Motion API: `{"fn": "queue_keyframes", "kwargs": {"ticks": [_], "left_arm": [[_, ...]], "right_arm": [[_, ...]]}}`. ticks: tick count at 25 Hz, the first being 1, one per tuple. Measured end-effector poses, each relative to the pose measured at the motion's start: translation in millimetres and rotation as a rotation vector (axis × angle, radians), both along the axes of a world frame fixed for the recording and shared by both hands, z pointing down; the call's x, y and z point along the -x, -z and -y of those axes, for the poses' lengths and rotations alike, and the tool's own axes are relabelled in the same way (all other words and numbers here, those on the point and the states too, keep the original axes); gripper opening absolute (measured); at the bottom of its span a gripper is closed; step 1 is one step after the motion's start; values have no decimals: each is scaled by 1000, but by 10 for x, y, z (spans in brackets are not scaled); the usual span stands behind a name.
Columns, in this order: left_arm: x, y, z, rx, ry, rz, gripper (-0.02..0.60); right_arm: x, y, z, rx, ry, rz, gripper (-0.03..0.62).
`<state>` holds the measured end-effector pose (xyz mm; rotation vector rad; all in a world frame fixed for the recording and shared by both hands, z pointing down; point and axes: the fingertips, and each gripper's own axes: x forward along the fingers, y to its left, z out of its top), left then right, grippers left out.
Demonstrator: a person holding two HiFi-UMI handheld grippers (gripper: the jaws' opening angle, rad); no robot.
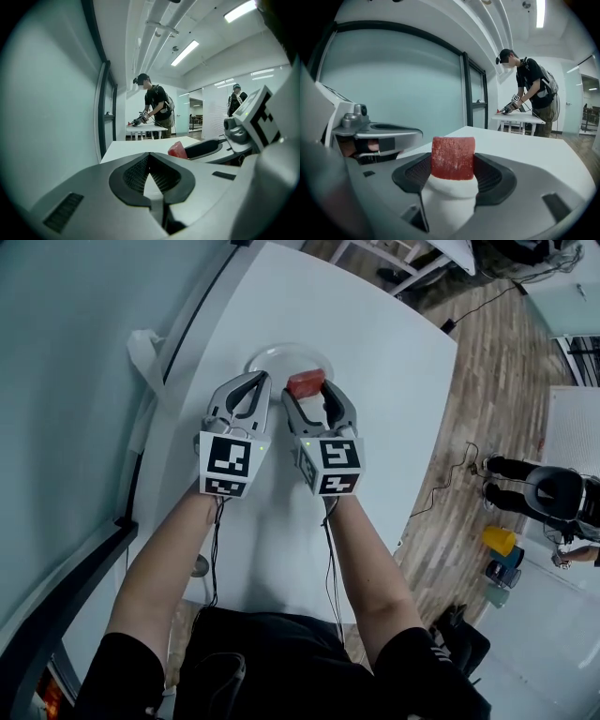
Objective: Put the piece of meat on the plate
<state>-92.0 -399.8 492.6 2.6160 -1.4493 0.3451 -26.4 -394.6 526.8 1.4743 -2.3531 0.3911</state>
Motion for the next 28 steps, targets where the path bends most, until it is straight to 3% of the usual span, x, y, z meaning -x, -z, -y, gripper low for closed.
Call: {"fn": "queue_keyframes", "kwargs": {"ticks": [8, 17, 28], "left_arm": [[61, -126, 42, 10, 30, 0, -8], [113, -248, 45, 61, 64, -45, -8], [66, -123, -35, 47, 47, -42, -8]], "right_arm": [[30, -404, 229, 125, 0, -102, 282], [70, -457, 310, 141, 14, -150, 284], [34, -305, 267, 137, -2, -124, 282]]}}
